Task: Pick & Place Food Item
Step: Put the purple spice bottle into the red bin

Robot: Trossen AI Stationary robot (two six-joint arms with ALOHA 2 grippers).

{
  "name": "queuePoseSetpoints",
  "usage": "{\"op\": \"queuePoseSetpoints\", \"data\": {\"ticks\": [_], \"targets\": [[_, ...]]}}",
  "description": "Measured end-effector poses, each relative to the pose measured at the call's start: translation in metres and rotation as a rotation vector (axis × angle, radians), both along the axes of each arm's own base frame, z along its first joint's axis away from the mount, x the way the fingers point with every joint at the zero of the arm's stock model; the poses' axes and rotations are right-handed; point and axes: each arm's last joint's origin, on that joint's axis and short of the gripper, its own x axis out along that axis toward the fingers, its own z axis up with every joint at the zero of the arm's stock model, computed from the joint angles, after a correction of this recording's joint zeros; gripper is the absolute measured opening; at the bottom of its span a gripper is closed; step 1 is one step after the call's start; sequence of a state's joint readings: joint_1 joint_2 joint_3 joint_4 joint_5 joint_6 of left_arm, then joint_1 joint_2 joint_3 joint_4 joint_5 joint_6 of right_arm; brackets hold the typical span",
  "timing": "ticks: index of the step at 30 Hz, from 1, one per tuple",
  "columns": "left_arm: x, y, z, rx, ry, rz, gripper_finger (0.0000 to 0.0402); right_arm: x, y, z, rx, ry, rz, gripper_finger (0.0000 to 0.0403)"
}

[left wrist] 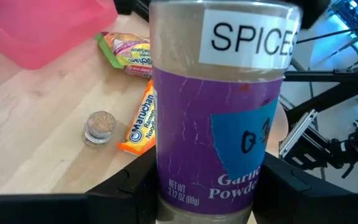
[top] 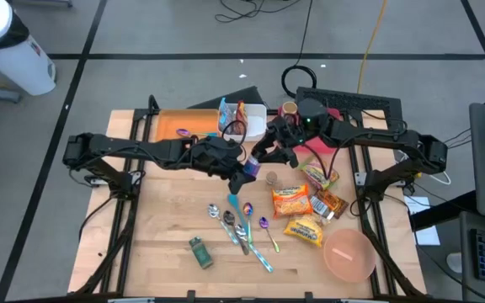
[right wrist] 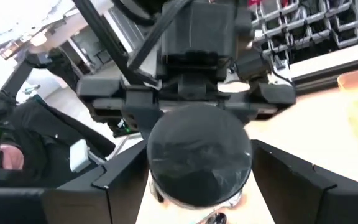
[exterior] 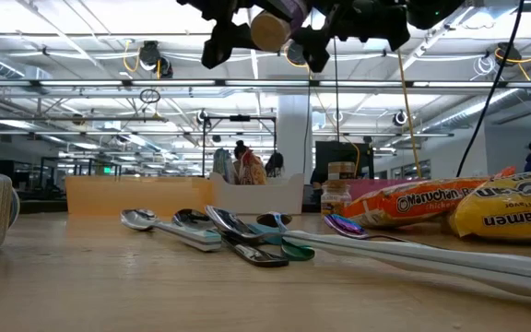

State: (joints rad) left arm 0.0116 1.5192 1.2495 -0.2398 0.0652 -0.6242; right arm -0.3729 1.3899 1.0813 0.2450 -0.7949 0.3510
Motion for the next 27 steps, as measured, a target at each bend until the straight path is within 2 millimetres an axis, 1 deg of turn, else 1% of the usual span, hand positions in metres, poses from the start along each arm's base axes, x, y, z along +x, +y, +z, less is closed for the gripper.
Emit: {"op": "queuePoseSetpoints", "data": {"ticks": [4, 10, 13, 19, 27], "targets": [[-0.0001, 0.0000, -0.0001, 0.002, 0.001, -0.002, 0.0195, -0.0002, 0.0009, 0.0026, 0.022, -0.015, 0.037, 0.0265], [-0.0001, 0.0001, -0.0002, 0.004, 0.002, 0.000, 0.0195, -0.0003, 0.0009, 0.0022, 0.025, -0.011, 0.041, 0.0263], [-0.0001, -0.0002, -0.0002, 0.010, 0.002, -0.004, 0.0195, -0.0005, 0.0010, 0.0014, 0.030, -0.002, 0.042, 0.0248], [-0.0001, -0.0002, -0.0003, 0.009, 0.003, -0.003, 0.0195, -0.0008, 0.0012, 0.0010, 0.030, 0.001, 0.055, 0.0196], [-0.0001, -0.0003, -0.0001, 0.003, 0.001, -0.005, 0.0195, -0.0009, 0.0013, 0.0008, 0.033, 0.004, 0.059, 0.0194]]}}
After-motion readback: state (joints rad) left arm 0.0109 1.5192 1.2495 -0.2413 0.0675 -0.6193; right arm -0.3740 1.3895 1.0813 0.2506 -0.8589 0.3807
